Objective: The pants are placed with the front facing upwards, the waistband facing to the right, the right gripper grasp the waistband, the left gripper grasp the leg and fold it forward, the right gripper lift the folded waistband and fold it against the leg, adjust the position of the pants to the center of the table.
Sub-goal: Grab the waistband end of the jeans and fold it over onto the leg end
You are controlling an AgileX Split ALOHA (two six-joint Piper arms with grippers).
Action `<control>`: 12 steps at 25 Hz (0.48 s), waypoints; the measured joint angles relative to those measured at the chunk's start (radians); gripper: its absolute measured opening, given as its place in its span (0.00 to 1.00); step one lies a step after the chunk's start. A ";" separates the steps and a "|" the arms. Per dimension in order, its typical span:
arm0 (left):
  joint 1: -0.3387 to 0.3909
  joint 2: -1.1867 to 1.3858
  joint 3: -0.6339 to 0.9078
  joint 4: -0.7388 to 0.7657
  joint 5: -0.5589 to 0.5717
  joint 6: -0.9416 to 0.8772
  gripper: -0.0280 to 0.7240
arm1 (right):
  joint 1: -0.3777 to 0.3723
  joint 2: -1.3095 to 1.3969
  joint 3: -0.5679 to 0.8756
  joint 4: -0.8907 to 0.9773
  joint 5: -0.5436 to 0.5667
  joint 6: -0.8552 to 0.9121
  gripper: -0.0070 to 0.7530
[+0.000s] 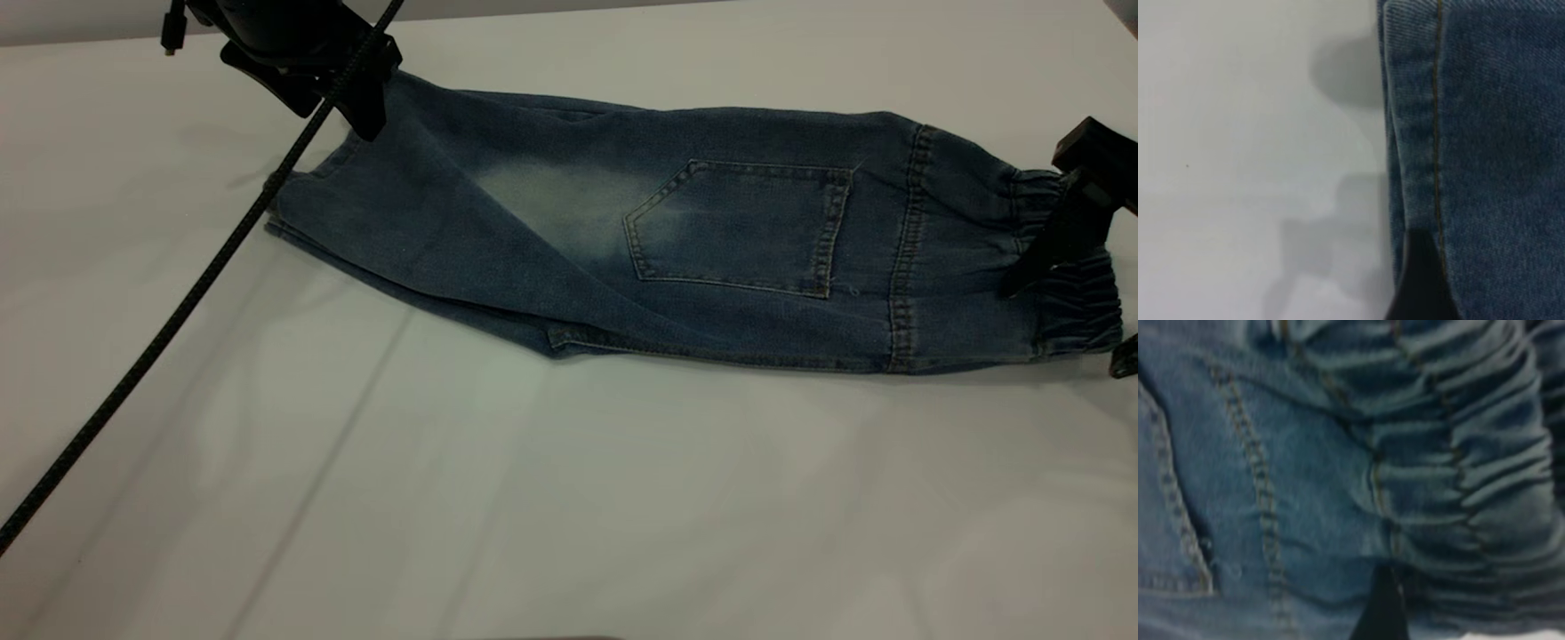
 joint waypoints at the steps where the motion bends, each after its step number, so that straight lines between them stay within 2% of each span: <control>1: 0.000 0.000 0.000 0.000 0.000 -0.001 0.66 | 0.000 0.000 0.000 0.010 -0.010 -0.001 0.77; 7: -0.001 0.000 0.000 0.000 0.004 -0.001 0.66 | 0.000 0.031 0.000 0.122 -0.037 -0.088 0.65; 10: -0.009 0.000 0.000 0.000 0.020 0.005 0.66 | -0.002 0.053 0.000 0.195 -0.018 -0.162 0.54; 12: -0.020 0.000 0.000 -0.003 0.030 0.016 0.66 | -0.002 0.057 0.000 0.251 -0.006 -0.216 0.43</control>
